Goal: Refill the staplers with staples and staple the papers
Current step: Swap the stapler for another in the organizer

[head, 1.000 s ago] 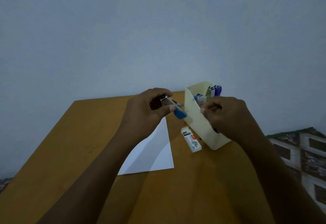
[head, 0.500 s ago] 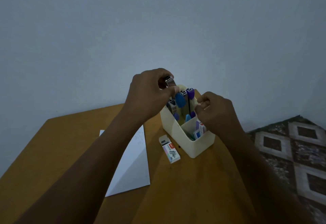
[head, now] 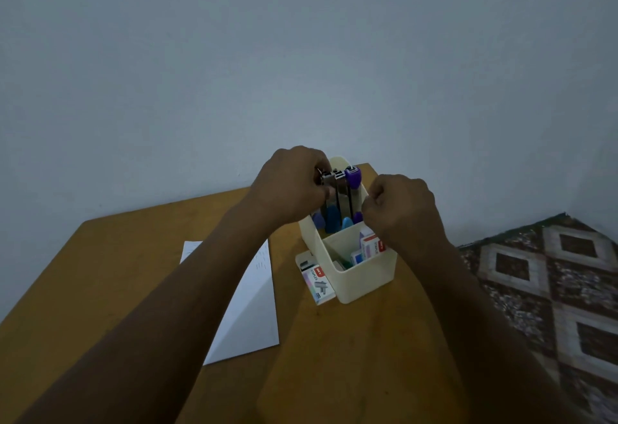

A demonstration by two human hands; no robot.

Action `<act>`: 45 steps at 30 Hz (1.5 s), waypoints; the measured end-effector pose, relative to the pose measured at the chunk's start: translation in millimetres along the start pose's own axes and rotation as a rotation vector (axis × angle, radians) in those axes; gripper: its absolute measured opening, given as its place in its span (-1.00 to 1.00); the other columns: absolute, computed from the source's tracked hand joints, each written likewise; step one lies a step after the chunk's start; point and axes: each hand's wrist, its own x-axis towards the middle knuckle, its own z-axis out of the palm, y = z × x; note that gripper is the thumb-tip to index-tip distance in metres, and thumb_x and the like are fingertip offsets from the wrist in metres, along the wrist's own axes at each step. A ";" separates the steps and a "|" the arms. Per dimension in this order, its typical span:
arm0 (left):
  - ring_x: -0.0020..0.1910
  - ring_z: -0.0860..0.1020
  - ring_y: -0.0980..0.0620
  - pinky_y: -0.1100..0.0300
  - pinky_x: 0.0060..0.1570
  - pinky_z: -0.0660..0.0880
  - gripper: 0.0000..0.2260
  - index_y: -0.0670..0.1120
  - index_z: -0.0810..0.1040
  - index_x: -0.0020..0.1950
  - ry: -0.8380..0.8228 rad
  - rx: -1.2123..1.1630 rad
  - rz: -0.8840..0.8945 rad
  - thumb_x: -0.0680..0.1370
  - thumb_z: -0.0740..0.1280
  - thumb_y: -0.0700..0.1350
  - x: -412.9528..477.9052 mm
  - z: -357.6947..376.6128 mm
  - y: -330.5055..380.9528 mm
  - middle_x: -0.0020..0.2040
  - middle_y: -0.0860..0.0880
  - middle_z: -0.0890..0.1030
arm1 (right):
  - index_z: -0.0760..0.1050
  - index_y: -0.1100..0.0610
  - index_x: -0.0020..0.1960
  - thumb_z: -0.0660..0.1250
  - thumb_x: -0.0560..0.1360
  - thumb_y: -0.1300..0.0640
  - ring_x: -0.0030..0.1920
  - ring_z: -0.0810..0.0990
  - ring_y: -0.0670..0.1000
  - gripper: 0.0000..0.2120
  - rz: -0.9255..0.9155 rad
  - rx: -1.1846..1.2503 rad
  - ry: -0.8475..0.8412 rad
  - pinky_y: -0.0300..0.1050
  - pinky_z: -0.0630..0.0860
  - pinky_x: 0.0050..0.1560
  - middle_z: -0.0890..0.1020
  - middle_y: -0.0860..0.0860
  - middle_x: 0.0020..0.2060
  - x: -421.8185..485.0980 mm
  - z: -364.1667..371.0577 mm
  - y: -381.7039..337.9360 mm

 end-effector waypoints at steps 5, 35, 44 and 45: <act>-0.02 0.58 -0.03 0.10 0.01 0.54 -0.72 -0.08 0.58 0.19 -0.062 0.032 0.023 0.48 0.41 -0.14 0.0 4.3 -4.0 0.04 -0.08 0.64 | 0.48 0.16 0.04 0.33 0.50 0.09 -0.15 0.55 0.03 -0.82 0.004 -0.045 -0.024 -0.18 0.43 -0.16 0.52 0.05 -0.20 -6.5 -1.1 -7.3; 0.05 0.52 0.11 0.45 -0.14 0.34 -0.81 -0.08 0.59 0.13 0.028 -0.263 0.092 0.53 0.38 -0.13 16.1 5.3 -5.3 0.10 -0.02 0.63 | 0.47 0.19 0.17 0.32 0.52 0.07 -0.09 0.54 0.06 -0.71 0.121 -0.014 -0.039 -0.21 0.42 -0.08 0.58 0.10 -0.01 -13.8 -10.5 -19.5; -0.06 0.57 0.13 0.45 -0.12 0.40 -0.85 -0.08 0.61 0.07 0.186 -0.370 0.152 0.53 0.39 -0.11 -4.8 -45.4 4.4 -0.02 0.02 0.64 | 0.50 0.13 0.00 0.40 0.41 0.04 -0.23 0.56 0.00 -0.77 -0.120 -0.063 0.075 -0.13 0.52 -0.17 0.61 0.04 -0.15 -22.0 -43.5 -48.3; -0.08 0.58 0.11 0.40 -0.12 0.43 -0.87 -0.08 0.61 0.05 0.216 -0.405 0.134 0.52 0.39 -0.12 -9.0 -51.5 3.6 -0.05 0.03 0.64 | 0.47 0.11 0.05 0.42 0.40 0.03 -0.21 0.56 0.00 -0.72 -0.141 -0.066 0.041 -0.14 0.52 -0.16 0.61 0.02 -0.12 -23.5 -45.3 -52.2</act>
